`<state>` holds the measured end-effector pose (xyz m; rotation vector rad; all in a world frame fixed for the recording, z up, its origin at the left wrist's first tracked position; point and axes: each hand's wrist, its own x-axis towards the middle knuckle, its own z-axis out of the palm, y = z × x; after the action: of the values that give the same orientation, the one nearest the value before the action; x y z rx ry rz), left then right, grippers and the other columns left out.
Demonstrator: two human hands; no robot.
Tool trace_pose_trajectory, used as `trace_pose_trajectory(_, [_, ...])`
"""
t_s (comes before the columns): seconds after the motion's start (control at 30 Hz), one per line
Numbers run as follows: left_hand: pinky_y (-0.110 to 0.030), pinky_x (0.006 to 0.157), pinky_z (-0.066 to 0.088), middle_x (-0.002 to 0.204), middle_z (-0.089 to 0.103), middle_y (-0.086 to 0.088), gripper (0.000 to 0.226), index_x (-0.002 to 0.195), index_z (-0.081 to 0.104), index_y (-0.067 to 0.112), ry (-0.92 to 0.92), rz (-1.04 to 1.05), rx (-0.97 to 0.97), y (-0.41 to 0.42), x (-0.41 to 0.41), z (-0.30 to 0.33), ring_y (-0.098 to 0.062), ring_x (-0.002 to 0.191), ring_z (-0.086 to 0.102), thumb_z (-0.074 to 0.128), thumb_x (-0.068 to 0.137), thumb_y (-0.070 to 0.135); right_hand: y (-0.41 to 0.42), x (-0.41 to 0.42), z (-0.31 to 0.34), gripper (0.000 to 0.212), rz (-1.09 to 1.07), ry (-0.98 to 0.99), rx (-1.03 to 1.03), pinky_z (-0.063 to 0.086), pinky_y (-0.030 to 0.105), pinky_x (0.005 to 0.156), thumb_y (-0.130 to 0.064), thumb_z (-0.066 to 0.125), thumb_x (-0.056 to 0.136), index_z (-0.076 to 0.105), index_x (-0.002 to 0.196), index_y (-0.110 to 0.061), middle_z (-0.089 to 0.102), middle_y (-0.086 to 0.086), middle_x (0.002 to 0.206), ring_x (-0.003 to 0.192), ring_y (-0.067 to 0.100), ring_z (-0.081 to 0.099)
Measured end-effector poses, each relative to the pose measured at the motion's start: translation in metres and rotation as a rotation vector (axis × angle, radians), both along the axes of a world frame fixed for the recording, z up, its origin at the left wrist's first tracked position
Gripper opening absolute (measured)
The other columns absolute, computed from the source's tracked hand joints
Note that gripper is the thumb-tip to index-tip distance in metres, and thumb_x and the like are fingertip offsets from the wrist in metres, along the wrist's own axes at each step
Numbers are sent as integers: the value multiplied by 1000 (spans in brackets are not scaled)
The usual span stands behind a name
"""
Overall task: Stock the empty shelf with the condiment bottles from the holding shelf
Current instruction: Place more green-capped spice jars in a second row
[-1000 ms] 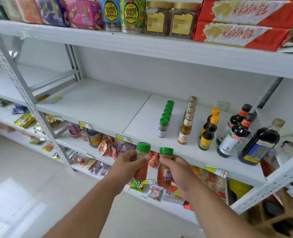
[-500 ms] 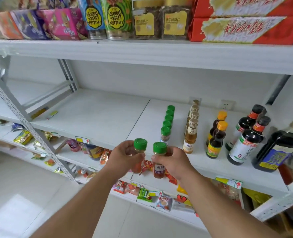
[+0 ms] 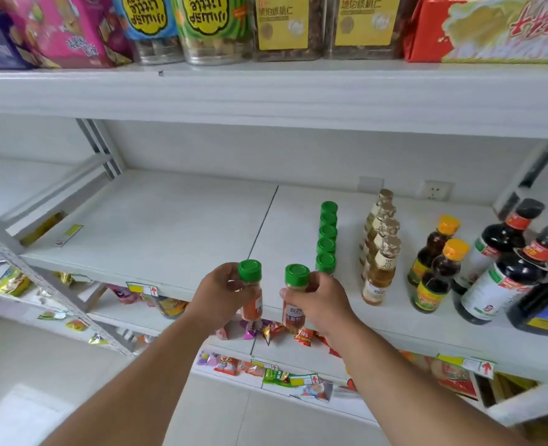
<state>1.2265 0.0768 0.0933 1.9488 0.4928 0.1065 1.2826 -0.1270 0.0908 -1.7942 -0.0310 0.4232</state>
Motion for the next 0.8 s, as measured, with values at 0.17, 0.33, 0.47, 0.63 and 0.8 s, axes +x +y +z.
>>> trace_pose_trajectory(0.17, [-20,86,52,104,77,12,37,115,68,26,-30,-106,41,48,37,-20,3,98,70,83,82,17,42,22,-17,37,-109,-29,-76,49,24,68,-32,89,73,68,101,-20,73,-7,93,87,14,70])
trace_pose_trajectory(0.33, [-10,78,46,108,73,12,41,119,63,26,-2,-190,65,83,64,-34,7,102,65,82,84,17,78,33,-29,37,-199,-24,-122,56,32,82,-32,88,73,63,100,-26,70,-9,95,91,11,68])
trace_pose_trajectory(0.47, [-12,78,48,106,72,10,39,116,63,27,23,-247,38,96,86,-41,6,99,66,82,84,16,94,42,-35,35,-238,-19,-150,49,16,61,-29,87,76,62,101,-23,69,-10,94,83,8,66])
trace_pose_trajectory(0.63, [-25,88,55,105,75,8,37,107,65,29,24,-305,24,107,108,-49,-3,97,71,84,80,13,103,59,-42,30,-262,-56,-250,40,9,49,-23,84,78,59,95,-25,64,-14,81,70,4,61])
trace_pose_trajectory(0.8, [-11,78,53,107,75,6,39,112,65,22,61,-330,-6,115,115,-53,4,92,70,81,82,4,107,67,-57,29,-274,-67,-268,44,12,54,-22,83,77,57,89,-26,63,-12,71,58,-6,55])
